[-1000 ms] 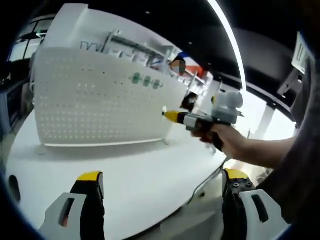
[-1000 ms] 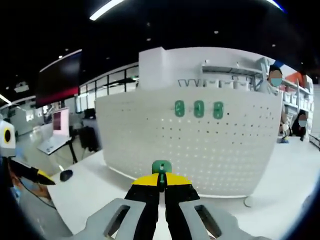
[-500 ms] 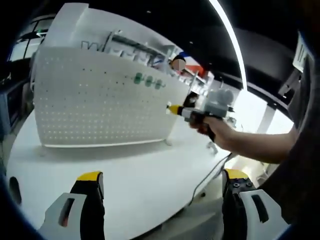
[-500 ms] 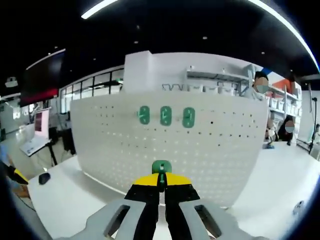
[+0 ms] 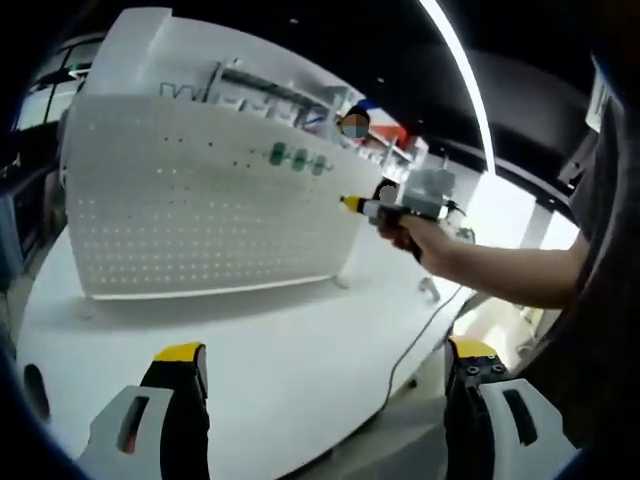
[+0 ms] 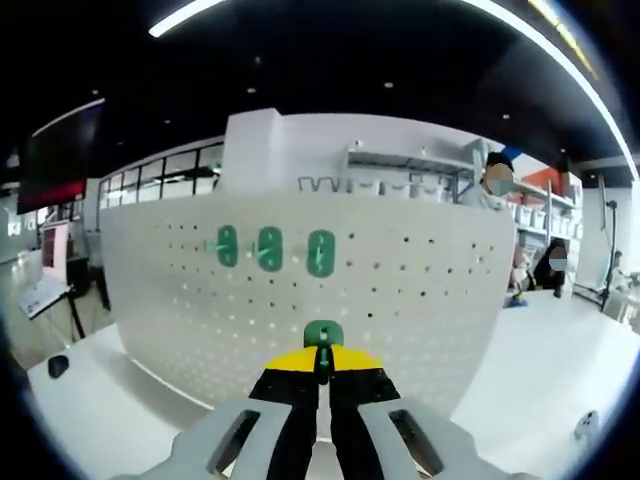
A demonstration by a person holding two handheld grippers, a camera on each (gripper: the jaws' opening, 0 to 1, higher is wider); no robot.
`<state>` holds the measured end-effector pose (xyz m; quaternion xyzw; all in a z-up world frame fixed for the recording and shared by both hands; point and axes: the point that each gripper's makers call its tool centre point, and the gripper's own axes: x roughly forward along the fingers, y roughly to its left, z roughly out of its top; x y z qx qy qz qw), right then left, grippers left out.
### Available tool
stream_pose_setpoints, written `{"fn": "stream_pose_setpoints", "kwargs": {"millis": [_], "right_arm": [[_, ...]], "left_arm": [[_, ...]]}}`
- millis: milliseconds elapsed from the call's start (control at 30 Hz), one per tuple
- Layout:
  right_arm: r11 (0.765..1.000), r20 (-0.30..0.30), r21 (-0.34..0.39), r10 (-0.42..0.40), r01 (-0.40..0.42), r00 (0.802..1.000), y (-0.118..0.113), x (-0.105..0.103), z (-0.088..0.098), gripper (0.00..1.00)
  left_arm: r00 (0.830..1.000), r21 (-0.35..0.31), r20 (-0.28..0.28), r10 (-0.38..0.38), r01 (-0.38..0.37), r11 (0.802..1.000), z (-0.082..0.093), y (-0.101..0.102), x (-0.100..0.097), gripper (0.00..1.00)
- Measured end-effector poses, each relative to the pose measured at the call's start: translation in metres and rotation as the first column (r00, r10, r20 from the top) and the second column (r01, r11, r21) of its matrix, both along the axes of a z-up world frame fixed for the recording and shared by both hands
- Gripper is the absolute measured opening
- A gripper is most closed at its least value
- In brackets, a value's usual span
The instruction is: Insert the hook assembly into the mounting plate slot until the hook locks in place.
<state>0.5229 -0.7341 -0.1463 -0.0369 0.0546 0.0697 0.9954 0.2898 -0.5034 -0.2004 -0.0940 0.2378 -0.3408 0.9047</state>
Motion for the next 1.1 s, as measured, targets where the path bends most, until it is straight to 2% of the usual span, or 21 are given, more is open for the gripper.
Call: {"fn": "stream_pose_setpoints", "kwargs": {"millis": [100, 200, 267, 433, 567, 733, 967, 1100], "right_arm": [[1.000, 0.010, 0.009, -0.011, 0.010, 1.000, -0.004, 0.006, 0.004, 0.00], [1.000, 0.020, 0.005, -0.015, 0.014, 1.000, -0.005, 0.012, 0.009, 0.00], [1.000, 0.030, 0.001, -0.018, 0.018, 0.999, -0.007, 0.017, 0.012, 0.00], [1.000, 0.049, -0.005, -0.018, 0.018, 0.999, -0.008, 0.031, 0.022, 0.00], [1.000, 0.075, -0.008, -0.021, 0.021, 0.997, -0.010, 0.041, 0.033, 0.00], [0.999, 0.099, -0.006, -0.038, 0.039, 0.994, -0.017, 0.054, 0.041, 0.00], [0.998, 0.131, 0.009, -0.068, 0.067, 0.989, -0.027, 0.063, 0.049, 0.00], [0.997, 0.157, 0.025, -0.079, 0.076, 0.984, -0.033, 0.066, 0.057, 0.00]], "left_arm": [[1.000, 0.020, 0.016, -0.007, 0.007, 1.000, 0.001, 0.000, 0.003, 1.00], [1.000, 0.012, 0.028, 0.007, -0.007, 1.000, 0.005, 0.000, 0.007, 1.00], [0.998, 0.014, 0.061, 0.023, -0.024, 1.000, 0.010, 0.002, 0.012, 1.00], [0.996, 0.019, 0.076, 0.037, -0.038, 0.999, 0.013, 0.003, 0.015, 1.00], [0.994, 0.065, 0.093, 0.049, -0.056, 0.996, 0.010, 0.007, 0.016, 1.00], [0.990, 0.068, 0.119, 0.079, -0.087, 0.994, 0.014, 0.013, 0.021, 1.00], [0.985, 0.110, 0.149, 0.092, -0.109, 0.988, 0.014, 0.020, 0.025, 0.99], [0.983, 0.106, 0.154, 0.096, -0.113, 0.988, 0.016, 0.019, 0.026, 0.98]]}}
